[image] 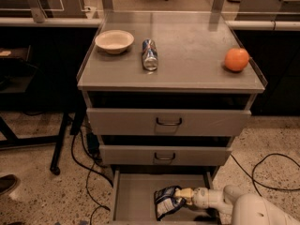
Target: Place blue chip bag into bottom drawer
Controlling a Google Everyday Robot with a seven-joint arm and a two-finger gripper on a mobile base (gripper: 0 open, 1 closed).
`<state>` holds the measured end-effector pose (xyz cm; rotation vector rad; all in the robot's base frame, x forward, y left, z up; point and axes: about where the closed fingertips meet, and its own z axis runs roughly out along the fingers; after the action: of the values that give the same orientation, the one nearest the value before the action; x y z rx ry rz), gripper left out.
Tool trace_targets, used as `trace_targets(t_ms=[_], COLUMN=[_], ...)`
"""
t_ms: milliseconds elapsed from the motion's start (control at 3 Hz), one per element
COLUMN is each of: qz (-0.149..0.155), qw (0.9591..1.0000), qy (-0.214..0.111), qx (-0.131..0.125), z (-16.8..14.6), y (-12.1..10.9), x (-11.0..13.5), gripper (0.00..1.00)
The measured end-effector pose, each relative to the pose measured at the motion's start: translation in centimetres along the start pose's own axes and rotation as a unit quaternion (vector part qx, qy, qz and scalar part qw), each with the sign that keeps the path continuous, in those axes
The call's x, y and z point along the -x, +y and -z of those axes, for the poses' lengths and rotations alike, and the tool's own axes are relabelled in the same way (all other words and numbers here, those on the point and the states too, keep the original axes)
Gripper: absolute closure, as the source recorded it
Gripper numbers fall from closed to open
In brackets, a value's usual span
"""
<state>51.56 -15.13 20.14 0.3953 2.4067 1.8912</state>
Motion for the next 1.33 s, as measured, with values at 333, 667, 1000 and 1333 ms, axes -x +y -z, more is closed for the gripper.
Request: trace_targets(t_ms=[333,667,1000,1333], qz=[0.006,0.003,-0.006,-0.009], qw=[0.9999,0.9999,0.9998,0.9996], qy=[0.003,0.002,-0.002,-0.004], qx=[-0.01,-0.016,-0.021,-0.026], z=[-0.9,-1.2,-1.2,-1.1], y=[-0.6,-1.4,-2.6,-3.2], x=[0.3,0.6,0.8,1.0], gripper=[1.0,1.0,1.0,1.0])
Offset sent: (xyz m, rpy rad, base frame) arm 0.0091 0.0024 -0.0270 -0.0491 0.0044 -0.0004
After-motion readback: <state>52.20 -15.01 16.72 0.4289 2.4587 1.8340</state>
